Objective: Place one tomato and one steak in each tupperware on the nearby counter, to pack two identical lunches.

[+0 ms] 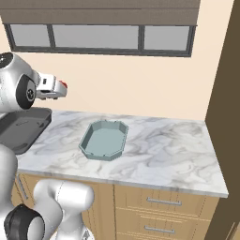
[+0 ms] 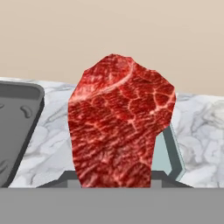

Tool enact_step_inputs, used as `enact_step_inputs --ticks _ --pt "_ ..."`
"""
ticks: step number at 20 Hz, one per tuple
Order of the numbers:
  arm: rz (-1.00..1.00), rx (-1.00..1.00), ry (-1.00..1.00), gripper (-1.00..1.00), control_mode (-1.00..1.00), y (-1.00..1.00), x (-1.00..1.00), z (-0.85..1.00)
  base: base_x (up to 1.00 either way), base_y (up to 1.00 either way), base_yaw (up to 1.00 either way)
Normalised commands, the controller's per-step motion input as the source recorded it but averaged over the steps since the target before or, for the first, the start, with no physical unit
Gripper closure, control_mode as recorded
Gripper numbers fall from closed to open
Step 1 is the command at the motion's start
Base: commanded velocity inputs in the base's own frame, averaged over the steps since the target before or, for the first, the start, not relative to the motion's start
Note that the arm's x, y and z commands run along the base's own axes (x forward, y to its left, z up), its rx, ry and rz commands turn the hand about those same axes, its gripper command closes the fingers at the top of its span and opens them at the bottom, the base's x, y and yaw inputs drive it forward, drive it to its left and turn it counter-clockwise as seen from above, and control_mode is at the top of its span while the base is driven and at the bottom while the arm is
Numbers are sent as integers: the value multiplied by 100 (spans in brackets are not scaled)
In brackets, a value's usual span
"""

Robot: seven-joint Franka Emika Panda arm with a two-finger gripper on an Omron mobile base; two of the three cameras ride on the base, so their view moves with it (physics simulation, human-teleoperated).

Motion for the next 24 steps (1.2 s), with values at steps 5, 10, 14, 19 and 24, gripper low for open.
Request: enact_step_inputs --ticks 5,10,14,19,24 --pt "0 0 3 100 -100 -65 10 -42 0 0 0" --pt "0 0 12 100 -100 -76 19 -58 0 0 0" --pt "0 1 13 100 -100 -67 11 -50 0 0 0" --pt "0 1 11 100 -100 -58 11 -48 0 0 0" --pt "0 0 2 100 -100 -31 18 -50 0 0 0"
